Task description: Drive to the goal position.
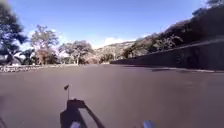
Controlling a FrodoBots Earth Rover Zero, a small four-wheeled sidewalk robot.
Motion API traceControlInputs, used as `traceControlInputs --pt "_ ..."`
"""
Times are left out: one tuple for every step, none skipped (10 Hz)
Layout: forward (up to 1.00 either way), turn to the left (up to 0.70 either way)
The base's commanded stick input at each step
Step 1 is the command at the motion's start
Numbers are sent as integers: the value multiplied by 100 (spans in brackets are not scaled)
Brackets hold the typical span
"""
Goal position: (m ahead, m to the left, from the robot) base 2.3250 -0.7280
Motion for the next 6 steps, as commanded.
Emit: traceControlInputs --pt "70 0" --pt "70 0" --pt "70 0" --pt "70 0" --pt "70 0" --pt "70 0"
